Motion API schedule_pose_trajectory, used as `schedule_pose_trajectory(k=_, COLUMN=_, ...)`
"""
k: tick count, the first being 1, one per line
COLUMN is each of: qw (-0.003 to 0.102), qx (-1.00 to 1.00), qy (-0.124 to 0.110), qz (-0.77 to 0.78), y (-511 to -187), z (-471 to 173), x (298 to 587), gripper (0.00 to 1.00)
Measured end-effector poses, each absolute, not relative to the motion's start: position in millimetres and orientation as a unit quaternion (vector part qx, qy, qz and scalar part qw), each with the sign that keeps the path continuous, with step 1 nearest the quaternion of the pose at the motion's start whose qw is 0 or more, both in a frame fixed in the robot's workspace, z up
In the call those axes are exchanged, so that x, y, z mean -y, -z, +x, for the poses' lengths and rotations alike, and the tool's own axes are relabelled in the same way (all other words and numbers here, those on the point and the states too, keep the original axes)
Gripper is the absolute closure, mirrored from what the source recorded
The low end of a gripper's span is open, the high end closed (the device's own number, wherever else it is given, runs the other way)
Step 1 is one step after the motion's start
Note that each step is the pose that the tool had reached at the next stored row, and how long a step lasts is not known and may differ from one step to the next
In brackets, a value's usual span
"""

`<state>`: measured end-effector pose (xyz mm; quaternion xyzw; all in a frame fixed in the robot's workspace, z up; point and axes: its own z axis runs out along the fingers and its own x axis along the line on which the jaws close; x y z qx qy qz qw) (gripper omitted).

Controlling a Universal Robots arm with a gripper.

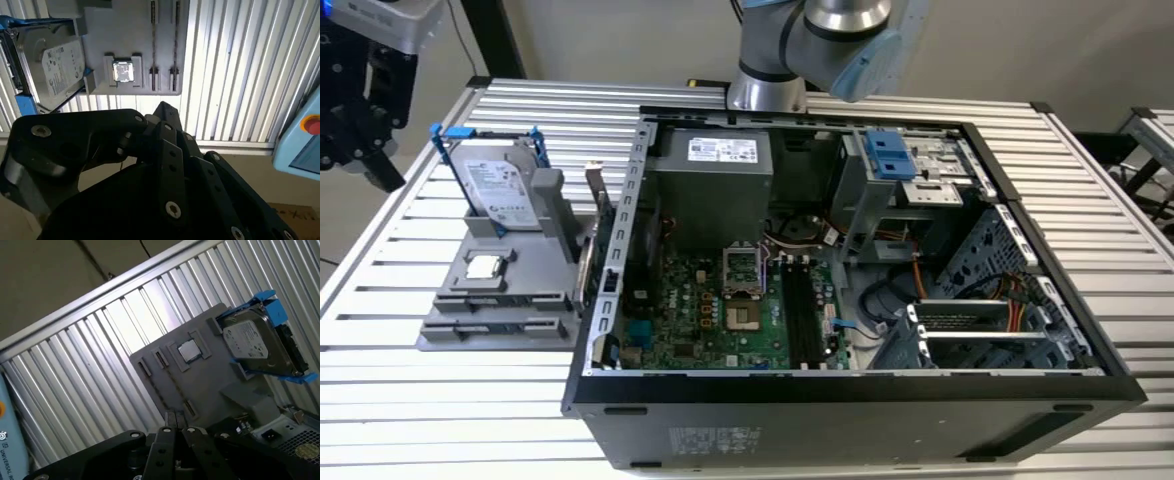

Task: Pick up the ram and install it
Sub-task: 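Pick up the ram and move it above insertion slot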

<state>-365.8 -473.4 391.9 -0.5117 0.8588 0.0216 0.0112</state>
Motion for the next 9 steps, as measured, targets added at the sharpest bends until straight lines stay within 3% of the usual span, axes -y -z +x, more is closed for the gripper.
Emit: schedule_pose_trajectory(k=9, qw=0.014, qx=-0.814, qy=-0.020, qz=-0.580, y=-391.8, z=-365.8, x=473.3, gripper=1.00)
